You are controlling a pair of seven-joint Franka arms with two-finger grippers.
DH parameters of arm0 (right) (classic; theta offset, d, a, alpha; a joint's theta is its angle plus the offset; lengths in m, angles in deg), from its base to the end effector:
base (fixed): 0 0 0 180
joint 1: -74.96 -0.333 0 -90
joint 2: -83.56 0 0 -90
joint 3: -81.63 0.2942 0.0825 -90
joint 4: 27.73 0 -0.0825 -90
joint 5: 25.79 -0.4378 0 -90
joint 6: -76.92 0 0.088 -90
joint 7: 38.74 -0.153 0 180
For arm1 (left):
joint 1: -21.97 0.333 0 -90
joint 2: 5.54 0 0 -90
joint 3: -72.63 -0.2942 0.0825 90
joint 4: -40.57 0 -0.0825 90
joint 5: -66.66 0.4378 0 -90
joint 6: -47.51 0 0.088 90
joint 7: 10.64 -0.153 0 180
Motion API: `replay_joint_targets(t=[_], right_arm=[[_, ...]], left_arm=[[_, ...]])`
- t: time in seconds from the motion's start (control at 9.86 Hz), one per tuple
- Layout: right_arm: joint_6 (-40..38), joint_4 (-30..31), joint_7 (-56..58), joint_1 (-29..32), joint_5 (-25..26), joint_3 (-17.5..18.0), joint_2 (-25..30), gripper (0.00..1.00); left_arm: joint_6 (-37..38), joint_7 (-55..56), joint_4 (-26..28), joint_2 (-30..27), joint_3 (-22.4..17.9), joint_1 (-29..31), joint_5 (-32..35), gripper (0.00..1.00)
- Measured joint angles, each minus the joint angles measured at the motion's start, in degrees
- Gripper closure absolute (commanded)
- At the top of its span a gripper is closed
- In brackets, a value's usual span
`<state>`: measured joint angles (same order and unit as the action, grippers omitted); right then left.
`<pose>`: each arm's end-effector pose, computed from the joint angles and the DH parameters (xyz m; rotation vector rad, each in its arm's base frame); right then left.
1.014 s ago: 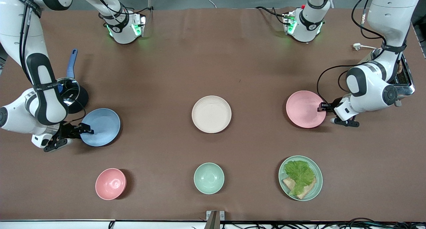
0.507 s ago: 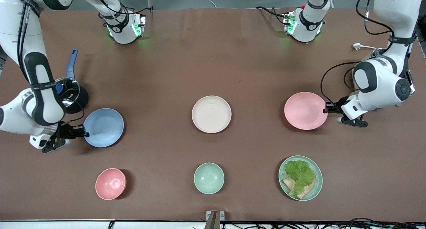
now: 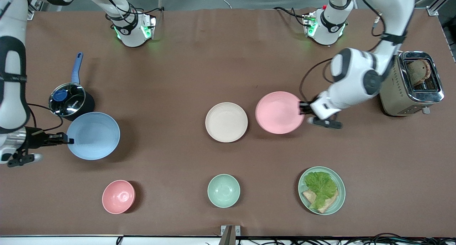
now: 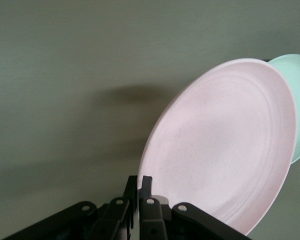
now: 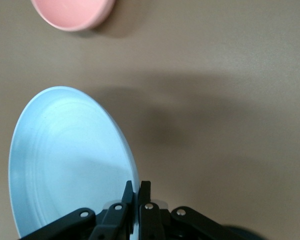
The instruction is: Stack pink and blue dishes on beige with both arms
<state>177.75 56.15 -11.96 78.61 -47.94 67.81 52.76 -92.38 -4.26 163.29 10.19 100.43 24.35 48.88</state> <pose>0.6932 -0.1476 0.2782 -2.8261 -0.0923 0.1620 0.5425 -0.2779 0.1919 2.8080 -0.1111 -0.0703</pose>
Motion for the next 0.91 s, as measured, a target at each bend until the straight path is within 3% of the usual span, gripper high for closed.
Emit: replay_joint_targets(t=[0.2,0.51,0.61,0.71,0.81,0.91], right_arm=[[-0.7,3.42,-14.1,-2.23,0.14,2.5,6.18,0.99],[3.1,11.4,-33.83,-3.53,2.5,13.92,13.91,0.99],[4.86,13.65,-38.93,-3.7,3.75,17.86,15.39,0.99],[7.56,15.93,-43.51,-3.77,5.02,22.07,16.33,0.99],[11.27,18.4,-46.94,-3.86,6.19,26.42,16.66,0.99],[16.09,21.57,-48.69,-4.02,6.91,30.36,16.68,0.99]], left_arm=[[-7.59,11.73,-4.2,8.45,5.45,-2.08,3.42,0.99],[-8.86,33.83,-10.96,18.68,6.53,-5.47,22.97,0.97],[-8.87,39.97,-12.09,20.96,7.36,-5.76,29.12,0.89],[-9.01,44.79,-12.67,22.16,8.13,-5.87,33.65,0.4],[-9.01,48.18,-12.89,22.36,8.78,-5.95,35.75,0.0],[-9.0,49.87,-13.07,22.2,9.37,-5.93,36.78,0.0]])
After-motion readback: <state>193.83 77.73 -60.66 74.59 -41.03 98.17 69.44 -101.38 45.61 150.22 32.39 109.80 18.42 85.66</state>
